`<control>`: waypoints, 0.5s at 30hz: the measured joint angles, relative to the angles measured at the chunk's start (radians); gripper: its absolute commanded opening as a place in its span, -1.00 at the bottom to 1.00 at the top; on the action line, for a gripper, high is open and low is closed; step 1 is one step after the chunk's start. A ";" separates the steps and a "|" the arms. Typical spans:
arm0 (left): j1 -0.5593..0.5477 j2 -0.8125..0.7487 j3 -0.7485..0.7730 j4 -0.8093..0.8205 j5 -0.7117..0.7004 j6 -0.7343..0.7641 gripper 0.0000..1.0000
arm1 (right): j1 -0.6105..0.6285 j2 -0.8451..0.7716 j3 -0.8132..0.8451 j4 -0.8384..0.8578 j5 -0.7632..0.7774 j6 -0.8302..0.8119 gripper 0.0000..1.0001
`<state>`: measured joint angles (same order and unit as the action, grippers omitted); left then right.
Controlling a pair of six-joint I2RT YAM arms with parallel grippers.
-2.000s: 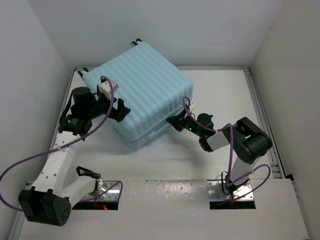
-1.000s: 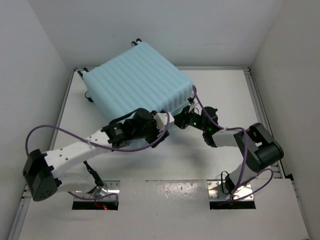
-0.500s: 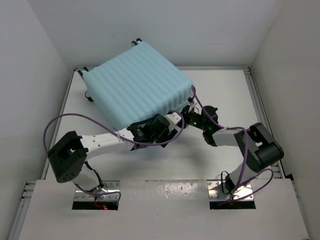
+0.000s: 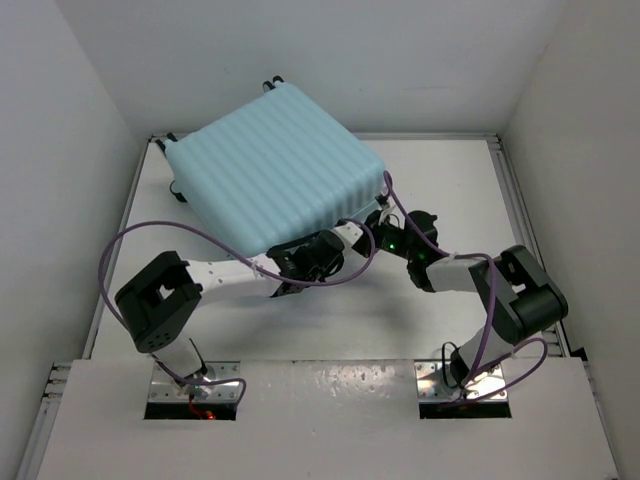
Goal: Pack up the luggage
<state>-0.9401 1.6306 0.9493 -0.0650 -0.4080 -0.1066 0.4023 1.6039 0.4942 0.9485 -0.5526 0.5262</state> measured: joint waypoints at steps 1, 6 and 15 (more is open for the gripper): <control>0.003 -0.003 -0.006 0.006 0.008 0.005 -0.60 | -0.001 0.000 0.000 0.000 -0.001 -0.006 -0.99; 0.012 -0.035 -0.052 0.056 0.045 0.043 -1.00 | -0.004 0.000 -0.006 0.000 -0.004 -0.061 -0.99; 0.069 -0.216 -0.233 0.110 0.174 0.122 -1.00 | -0.074 -0.042 -0.033 -0.031 -0.031 -0.169 -0.99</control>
<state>-0.8707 1.4147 0.7162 0.0452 -0.2337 0.0151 0.3279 1.5616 0.4610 0.9176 -0.5831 0.3569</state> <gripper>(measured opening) 0.182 0.009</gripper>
